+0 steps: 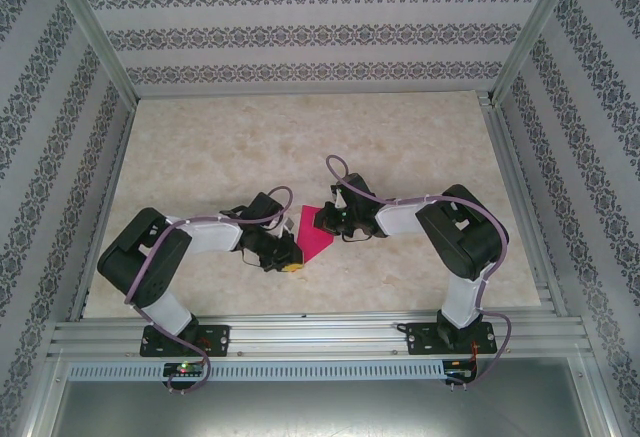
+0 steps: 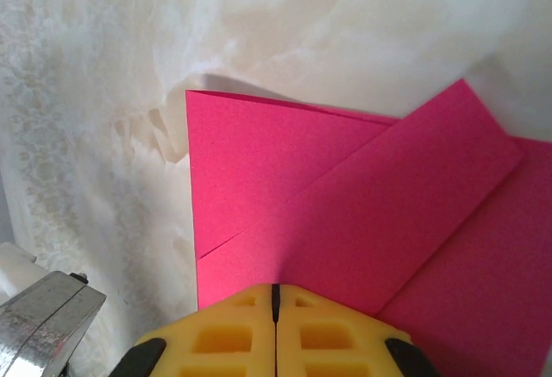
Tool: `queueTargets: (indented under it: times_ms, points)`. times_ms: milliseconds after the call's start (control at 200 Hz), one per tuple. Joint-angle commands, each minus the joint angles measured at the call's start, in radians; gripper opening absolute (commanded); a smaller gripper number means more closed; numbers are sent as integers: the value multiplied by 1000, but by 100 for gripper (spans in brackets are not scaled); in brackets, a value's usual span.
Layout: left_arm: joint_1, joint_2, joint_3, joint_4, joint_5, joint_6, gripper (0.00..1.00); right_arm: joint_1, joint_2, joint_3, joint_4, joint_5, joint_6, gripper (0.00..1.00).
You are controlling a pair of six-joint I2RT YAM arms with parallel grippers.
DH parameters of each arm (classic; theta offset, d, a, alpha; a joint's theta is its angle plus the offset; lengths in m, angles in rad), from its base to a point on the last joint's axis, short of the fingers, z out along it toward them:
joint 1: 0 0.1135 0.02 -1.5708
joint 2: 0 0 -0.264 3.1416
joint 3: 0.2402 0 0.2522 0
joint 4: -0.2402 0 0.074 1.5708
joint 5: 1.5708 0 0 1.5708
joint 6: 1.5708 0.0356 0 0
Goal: Fold a paper plane with a square sheet of paper (pick it up from the middle)
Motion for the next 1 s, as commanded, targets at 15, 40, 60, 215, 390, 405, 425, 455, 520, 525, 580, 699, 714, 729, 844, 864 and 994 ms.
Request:
queueTargets:
  times_ms: [15,40,60,215,390,405,425,455,520,525,580,699,714,729,844,864,994]
  points:
    - [1,4,-64,-43,-13,-12,13,-11,32,-46,-150,150,-28,7]
    - [1,3,-75,-52,-18,-11,12,-12,32,-46,-150,151,-28,8]
    - [1,1,-85,-59,-24,-8,12,-11,33,-46,-149,152,-27,8]
    - [1,-57,-157,-83,-34,-5,11,-12,40,-41,-149,147,-28,8]
    - [3,-179,-178,-126,-83,-14,10,-11,49,-39,-144,142,-27,8]
    - [3,-190,-176,-127,-88,-16,11,-10,49,-39,-144,142,-26,8]
    - [2,-206,-169,-126,-91,-17,11,-11,49,-38,-144,141,-25,8]
    - [3,-226,-158,-120,-92,-16,12,-11,49,-37,-144,140,-26,8]
    - [3,-263,-126,-99,-74,-8,13,-9,48,-35,-147,138,-27,8]
    - [3,-264,-123,-99,-74,-6,13,-9,48,-36,-147,138,-27,8]
    - [3,-281,-86,-99,-77,4,13,-10,45,-35,-149,140,-28,8]
    - [3,-262,-35,-49,-75,2,15,-6,46,-32,-150,141,-25,8]
    - [2,-253,-28,-42,-74,-1,16,-7,47,-32,-150,141,-25,8]
    - [3,-241,-23,-37,-73,0,16,-6,48,-31,-150,142,-25,8]
    - [3,-144,23,-19,-83,-10,16,-2,51,-28,-150,141,-21,8]
    - [4,-128,27,-15,-89,-14,16,-1,51,-27,-149,141,-19,8]
    - [3,-45,26,17,-94,-45,16,0,48,-25,-147,139,-14,9]
